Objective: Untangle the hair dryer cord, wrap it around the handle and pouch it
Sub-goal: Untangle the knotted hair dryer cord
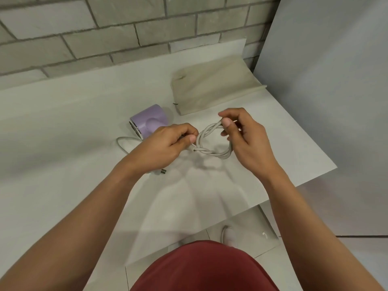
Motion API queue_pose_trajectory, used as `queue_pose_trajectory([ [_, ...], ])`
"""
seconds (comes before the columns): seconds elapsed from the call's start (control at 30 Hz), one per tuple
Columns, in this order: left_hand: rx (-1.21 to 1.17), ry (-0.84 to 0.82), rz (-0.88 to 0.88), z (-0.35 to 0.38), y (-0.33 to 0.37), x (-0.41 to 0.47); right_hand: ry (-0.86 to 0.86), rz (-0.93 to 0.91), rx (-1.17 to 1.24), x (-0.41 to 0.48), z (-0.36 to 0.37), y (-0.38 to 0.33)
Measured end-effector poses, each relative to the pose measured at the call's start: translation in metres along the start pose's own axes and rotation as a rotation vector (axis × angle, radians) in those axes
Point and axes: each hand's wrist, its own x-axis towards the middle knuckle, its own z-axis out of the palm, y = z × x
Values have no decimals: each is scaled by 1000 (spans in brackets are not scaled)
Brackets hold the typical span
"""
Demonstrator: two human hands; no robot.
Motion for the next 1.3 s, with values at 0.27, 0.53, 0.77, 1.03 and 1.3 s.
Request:
queue_pose_trajectory([
  [0.27, -45, 75, -34, 6, 9, 4, -35, -614, -622, 2, -12, -2],
  [0.53, -43, 132, -56, 10, 27, -1, 128, -742, -632, 13, -13, 2],
  [0.77, 43, 323, 36, 25, 33, 5, 81, -675, -555, 19, -17, 3],
  [1.03, 136, 378, 42, 26, 41, 13, 236, -466, -255, 27, -22, -5],
  [1.3, 7, 366, -28, 14, 51, 22, 373, -99, 206, 56, -42, -32],
])
